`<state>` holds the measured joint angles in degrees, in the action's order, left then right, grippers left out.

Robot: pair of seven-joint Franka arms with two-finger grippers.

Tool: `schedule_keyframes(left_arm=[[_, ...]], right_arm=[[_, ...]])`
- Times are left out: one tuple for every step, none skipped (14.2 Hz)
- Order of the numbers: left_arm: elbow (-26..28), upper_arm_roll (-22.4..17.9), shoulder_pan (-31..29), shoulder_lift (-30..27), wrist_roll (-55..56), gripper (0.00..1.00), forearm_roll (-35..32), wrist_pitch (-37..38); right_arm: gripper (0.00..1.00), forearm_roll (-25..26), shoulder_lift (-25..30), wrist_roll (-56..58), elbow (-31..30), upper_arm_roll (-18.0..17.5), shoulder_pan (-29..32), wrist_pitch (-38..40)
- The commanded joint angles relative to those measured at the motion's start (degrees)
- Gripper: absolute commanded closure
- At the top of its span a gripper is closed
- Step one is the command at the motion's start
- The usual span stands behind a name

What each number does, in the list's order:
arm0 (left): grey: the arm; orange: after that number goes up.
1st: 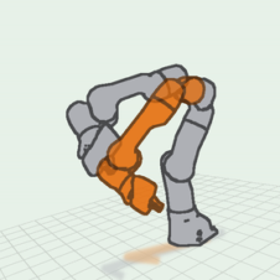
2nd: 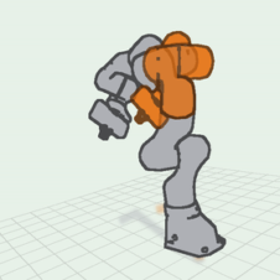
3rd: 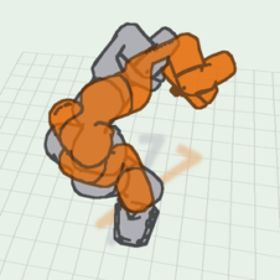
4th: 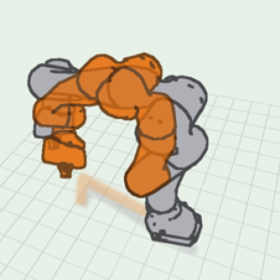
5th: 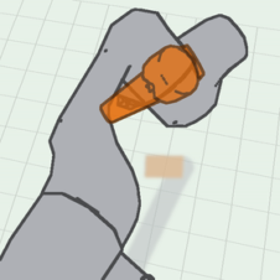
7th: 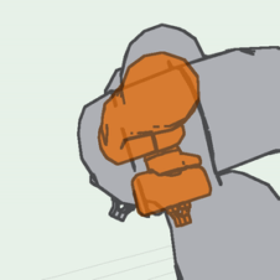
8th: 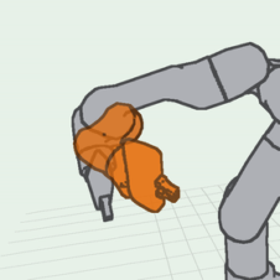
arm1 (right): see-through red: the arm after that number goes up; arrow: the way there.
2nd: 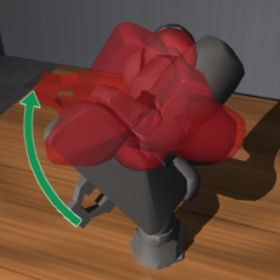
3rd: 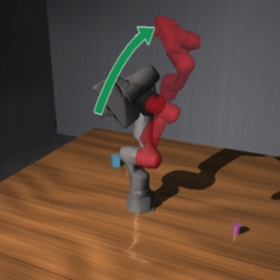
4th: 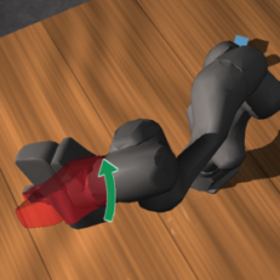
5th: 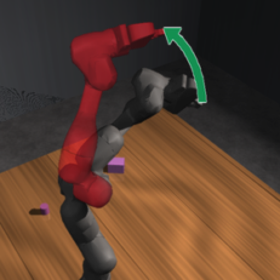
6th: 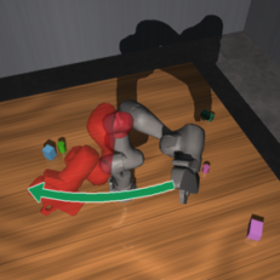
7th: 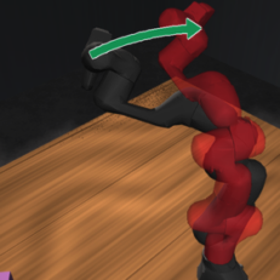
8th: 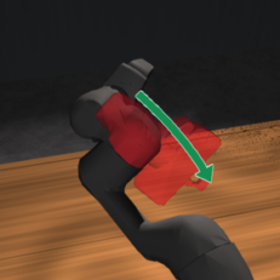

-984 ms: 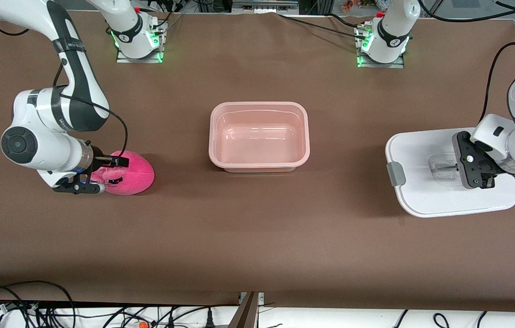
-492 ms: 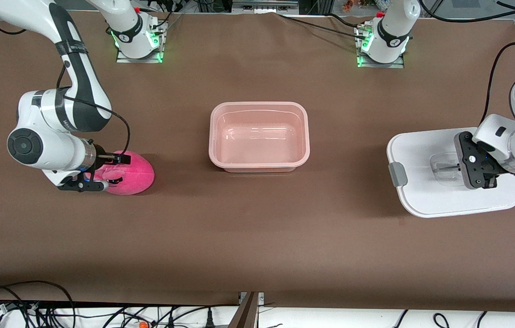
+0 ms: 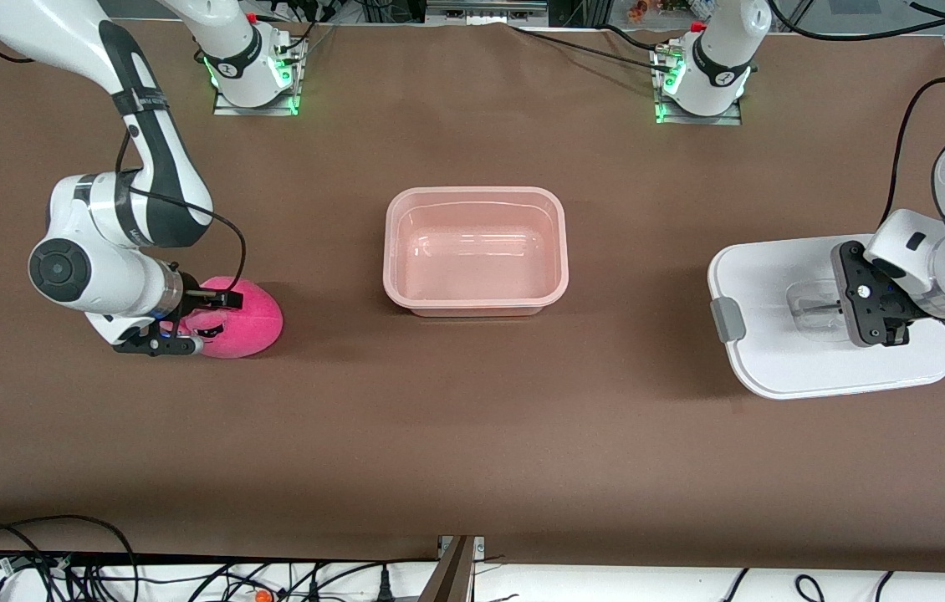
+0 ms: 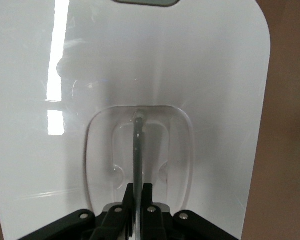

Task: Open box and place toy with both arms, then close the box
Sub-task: 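Lower the right gripper onto the pink plush toy and grasp it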

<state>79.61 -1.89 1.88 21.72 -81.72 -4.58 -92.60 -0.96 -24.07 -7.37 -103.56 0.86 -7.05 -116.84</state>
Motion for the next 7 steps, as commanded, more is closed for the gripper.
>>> schedule_keyframes(left_arm=[[-0.94,0.13,0.41,-0.19,-0.98,1.0,-0.7,1.1],[-0.94,0.13,0.41,-0.19,-0.9,1.0,-0.7,1.1],[-0.94,0.13,0.49,-0.19,-0.9,1.0,-0.78,1.1],[-0.94,0.13,0.67,-0.28,-1.25,1.0,-1.13,1.1],[-0.94,0.13,0.67,-0.19,-1.34,1.0,-1.14,1.1],[-0.94,0.13,0.58,-0.28,-1.42,1.0,-1.14,1.1],[-0.94,0.13,0.58,-0.19,-1.43,1.0,-1.14,1.1]], right_arm=[[0.59,-0.97,0.16,1.39,-0.5,-0.16,0.63,-0.94],[0.72,-0.97,0.16,1.48,-0.42,-0.16,0.98,-0.76],[0.82,-0.88,0.16,1.74,-0.07,-0.16,1.24,-0.5],[0.94,-0.88,0.08,2.62,0.2,-0.16,1.68,-0.49],[1.0,-0.88,0.07,2.88,0.81,-0.16,1.77,-0.41],[1.0,-0.88,0.16,3.06,1.77,-0.16,1.86,-0.32],[1.0,-0.62,0.16,3.85,3.0,-0.16,1.78,0.2]])
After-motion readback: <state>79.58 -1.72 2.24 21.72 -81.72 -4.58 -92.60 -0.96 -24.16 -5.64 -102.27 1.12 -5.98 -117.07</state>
